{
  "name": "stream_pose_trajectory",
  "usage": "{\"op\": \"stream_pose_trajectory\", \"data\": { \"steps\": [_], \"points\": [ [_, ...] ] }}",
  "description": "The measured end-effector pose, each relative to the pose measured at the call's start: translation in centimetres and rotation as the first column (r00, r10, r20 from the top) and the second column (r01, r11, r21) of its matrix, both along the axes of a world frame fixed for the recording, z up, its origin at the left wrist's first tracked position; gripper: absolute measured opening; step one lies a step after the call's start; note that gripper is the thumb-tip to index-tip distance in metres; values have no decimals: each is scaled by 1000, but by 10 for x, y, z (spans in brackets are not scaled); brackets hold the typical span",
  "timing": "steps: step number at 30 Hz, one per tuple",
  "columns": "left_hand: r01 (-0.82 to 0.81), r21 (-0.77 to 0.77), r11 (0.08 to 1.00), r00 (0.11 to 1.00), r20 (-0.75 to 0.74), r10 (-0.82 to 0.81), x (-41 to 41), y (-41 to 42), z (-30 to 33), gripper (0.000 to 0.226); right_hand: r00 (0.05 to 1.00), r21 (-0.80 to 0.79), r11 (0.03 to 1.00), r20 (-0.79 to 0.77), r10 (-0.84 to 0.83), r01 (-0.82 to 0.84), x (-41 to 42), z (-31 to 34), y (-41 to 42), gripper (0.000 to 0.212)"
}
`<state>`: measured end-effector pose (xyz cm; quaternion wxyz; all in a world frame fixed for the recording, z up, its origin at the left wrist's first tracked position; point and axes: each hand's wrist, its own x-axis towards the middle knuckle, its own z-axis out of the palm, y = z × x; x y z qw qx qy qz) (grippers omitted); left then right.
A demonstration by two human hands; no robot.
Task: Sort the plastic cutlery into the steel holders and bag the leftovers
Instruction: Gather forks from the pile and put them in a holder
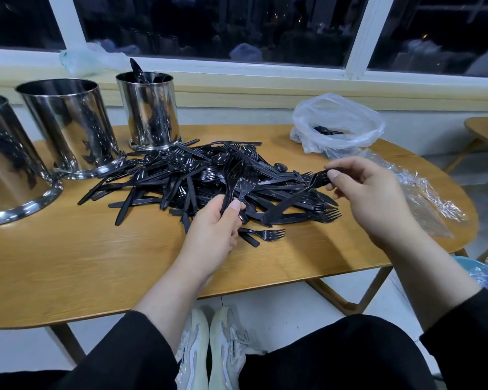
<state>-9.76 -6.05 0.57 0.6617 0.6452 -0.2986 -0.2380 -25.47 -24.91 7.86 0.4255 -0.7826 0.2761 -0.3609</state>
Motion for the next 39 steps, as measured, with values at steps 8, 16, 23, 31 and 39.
{"op": "stream_pose_trajectory", "data": {
  "steps": [8,16,23,31,39],
  "points": [
    [144,-32,989,984,-105,-146,1,2,5,21,953,-117,959,-193,234,-259,32,0,38,14],
    [134,-75,988,984,-112,-142,5,4,1,21,985,-355,924,-146,94,-141,73,-19,54,22],
    [83,-132,988,979,-175,-105,8,5,3,20,917,-329,944,-383,-109,-25,37,-40,36,28],
    [61,-62,996,991,-119,-68,7,5,2,24,878,-350,936,-460,-133,-42,26,-78,50,35],
    [69,-81,994,992,-102,-78,4,5,2,18,911,-205,979,-406,-75,-11,24,-76,50,15]
  ]
}}
